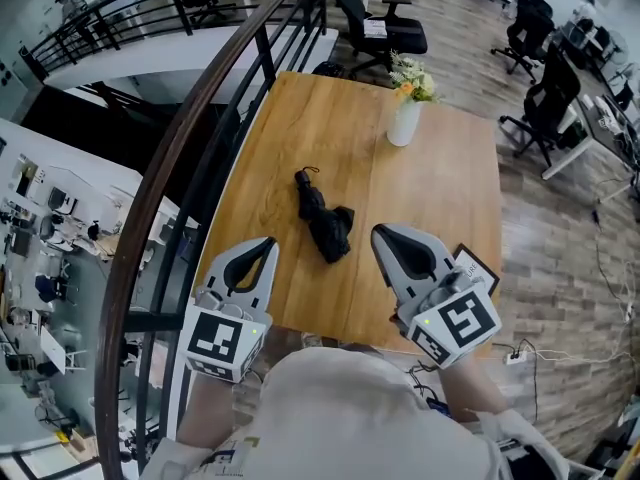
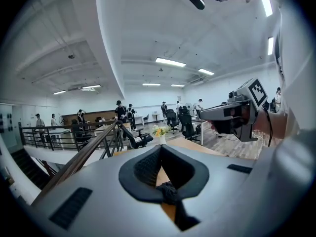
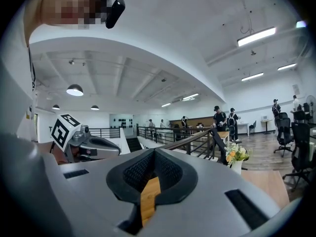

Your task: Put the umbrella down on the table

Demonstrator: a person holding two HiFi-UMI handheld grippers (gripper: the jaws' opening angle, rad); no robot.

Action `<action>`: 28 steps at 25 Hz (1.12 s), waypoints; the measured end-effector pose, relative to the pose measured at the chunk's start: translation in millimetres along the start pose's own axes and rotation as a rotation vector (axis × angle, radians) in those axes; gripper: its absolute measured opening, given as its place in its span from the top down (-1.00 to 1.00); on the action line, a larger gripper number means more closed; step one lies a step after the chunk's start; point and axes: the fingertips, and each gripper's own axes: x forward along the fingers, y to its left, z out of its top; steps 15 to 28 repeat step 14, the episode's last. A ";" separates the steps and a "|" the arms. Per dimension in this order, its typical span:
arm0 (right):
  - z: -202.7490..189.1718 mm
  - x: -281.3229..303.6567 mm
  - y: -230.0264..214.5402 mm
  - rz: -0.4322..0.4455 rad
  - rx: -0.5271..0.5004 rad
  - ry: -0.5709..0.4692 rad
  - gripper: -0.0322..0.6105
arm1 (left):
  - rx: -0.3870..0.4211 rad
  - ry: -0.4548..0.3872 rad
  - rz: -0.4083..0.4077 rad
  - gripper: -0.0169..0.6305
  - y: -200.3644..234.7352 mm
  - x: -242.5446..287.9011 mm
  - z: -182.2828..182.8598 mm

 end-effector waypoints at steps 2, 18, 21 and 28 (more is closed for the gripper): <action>-1.7 -0.6 1.5 -0.003 0.000 0.001 0.82 | 0.003 -0.003 -0.001 0.90 -0.8 -1.4 0.4; -15.3 9.0 0.7 -0.007 0.038 0.014 0.82 | -0.001 0.006 0.003 0.90 7.8 2.8 -7.5; -15.3 9.0 0.7 -0.007 0.038 0.014 0.82 | -0.001 0.006 0.003 0.90 7.8 2.8 -7.5; -15.3 9.0 0.7 -0.007 0.038 0.014 0.82 | -0.001 0.006 0.003 0.90 7.8 2.8 -7.5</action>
